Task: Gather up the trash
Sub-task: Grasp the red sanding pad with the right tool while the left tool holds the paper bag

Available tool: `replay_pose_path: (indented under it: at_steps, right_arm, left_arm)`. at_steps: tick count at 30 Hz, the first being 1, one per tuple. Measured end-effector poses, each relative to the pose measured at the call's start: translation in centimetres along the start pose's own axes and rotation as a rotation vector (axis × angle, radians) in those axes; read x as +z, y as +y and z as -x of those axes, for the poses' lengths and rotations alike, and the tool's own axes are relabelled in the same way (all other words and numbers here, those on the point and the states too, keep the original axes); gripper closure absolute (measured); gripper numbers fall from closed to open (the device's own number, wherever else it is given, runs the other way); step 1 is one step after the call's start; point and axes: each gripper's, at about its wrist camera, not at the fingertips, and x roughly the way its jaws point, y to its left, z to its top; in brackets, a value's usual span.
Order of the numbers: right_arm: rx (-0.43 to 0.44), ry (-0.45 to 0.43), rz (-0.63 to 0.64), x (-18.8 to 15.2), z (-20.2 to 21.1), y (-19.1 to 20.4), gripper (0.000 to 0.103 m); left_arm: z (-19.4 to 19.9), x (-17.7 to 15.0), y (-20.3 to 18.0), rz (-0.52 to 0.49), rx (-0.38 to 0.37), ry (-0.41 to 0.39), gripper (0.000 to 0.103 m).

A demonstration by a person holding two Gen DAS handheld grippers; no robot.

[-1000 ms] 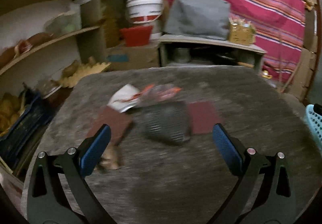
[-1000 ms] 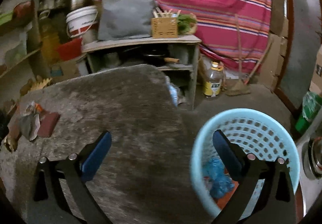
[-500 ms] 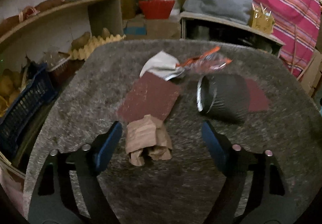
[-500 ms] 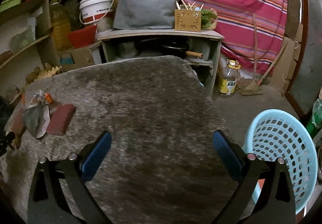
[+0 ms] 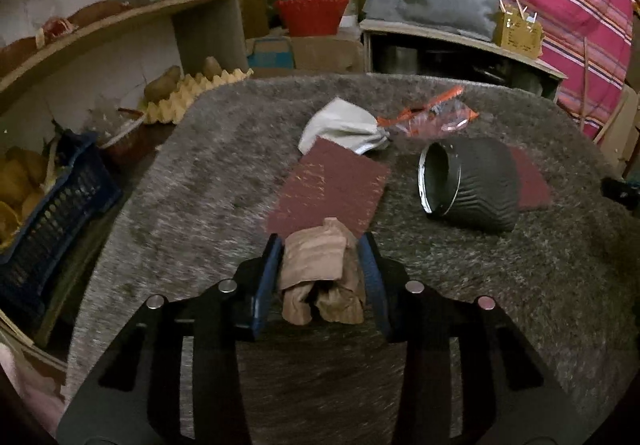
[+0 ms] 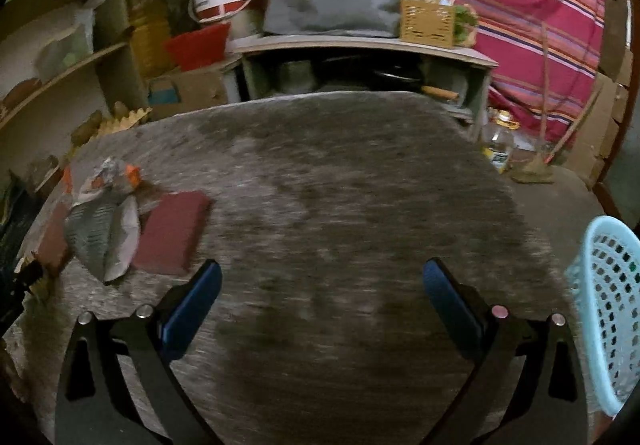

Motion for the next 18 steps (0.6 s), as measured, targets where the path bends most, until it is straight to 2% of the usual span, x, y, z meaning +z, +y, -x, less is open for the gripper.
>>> replay_pose_path:
  at_steps: [3,8,18]
  right_arm:
    - [0.001,0.012,0.039,0.1,-0.6,2.3,0.005]
    - [0.000,0.033,0.086,0.3,-1.9,5.8,0.005]
    - [-0.025,0.070,0.189,0.2,-4.2,11.1,0.005]
  left_arm:
    - [1.2,0.2,1.2,0.012,0.009,-0.042,0.064]
    - [1.5,0.6,3.2,0.051,0.031,-0.068,0.064]
    - [0.7,1.2,6.0,0.126,0.029,-0.059,0.064]
